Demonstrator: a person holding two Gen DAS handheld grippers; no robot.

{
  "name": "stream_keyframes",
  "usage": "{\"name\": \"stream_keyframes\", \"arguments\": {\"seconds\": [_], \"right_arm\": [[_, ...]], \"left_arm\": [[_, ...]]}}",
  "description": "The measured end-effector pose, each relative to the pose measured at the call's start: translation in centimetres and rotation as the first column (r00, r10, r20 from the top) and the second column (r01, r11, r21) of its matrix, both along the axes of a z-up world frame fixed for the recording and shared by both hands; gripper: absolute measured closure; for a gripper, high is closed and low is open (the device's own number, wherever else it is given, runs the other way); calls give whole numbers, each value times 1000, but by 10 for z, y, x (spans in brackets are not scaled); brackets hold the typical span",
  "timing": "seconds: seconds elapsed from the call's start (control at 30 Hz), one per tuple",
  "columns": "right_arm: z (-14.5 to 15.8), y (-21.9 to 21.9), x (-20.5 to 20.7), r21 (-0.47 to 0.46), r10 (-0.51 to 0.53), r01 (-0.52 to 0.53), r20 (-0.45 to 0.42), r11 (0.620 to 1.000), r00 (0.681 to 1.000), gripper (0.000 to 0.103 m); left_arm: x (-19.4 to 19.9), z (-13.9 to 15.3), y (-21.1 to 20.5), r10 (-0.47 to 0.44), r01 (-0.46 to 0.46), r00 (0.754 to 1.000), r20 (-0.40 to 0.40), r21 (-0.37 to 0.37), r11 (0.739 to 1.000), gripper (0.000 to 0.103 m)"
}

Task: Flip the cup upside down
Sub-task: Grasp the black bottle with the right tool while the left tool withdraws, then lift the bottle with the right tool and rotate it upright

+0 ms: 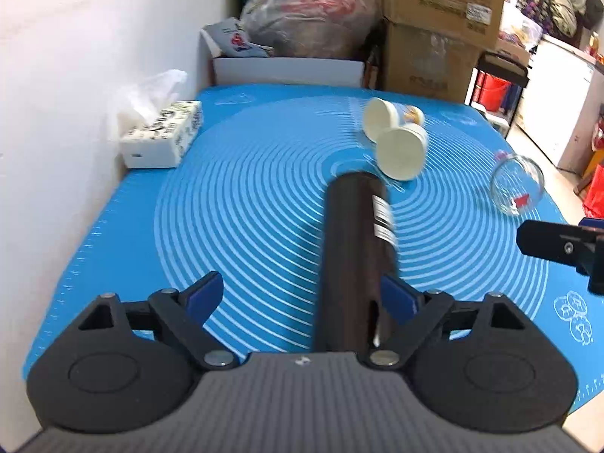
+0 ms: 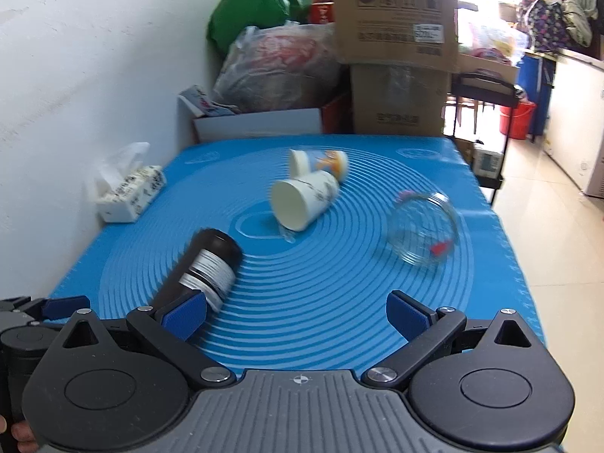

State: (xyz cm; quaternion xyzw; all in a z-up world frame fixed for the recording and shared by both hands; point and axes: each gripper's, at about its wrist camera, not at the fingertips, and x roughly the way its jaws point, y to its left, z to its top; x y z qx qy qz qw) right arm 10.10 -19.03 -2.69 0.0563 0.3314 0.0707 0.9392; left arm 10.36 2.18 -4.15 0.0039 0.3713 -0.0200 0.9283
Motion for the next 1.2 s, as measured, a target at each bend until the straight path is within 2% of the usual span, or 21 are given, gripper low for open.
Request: {"name": "stream_keyframes", "arguments": {"seconds": [0.2,0.27,0.37,0.53,0.67,0.87,1.0,1.2], "right_arm": [[11,22,39,107,74,-64,-83,992,994,0],[10,33,52,117,102,-90,-105,989,989,0],[2,54,74,92,129,-115,-152,989,980,0],[-21,78,113,87,132,-112,-277,990,952,7],[-39,92,133,51,125,-114,-352,992,928,12],[-70,109,157,10,137,-148,-439,989,888,24],[-73,117,156,-17,139,-162,-425,987,894,27],[-70,102,147,36,142,-139,-375,990,916,29]], "left_arm": [[13,7,36,72,-72,997,3,-12,997,12],[19,5,49,110,-110,994,2,-11,994,12],[31,-2,67,151,-152,988,-21,-20,988,12],[50,-15,84,196,-197,980,-45,-8,980,12],[62,-25,91,204,-205,977,-65,1,979,12],[74,-34,93,206,-206,975,-80,9,979,12],[77,-36,90,204,-203,976,-82,12,979,12],[70,-29,79,183,-183,981,-66,16,983,12]]}}
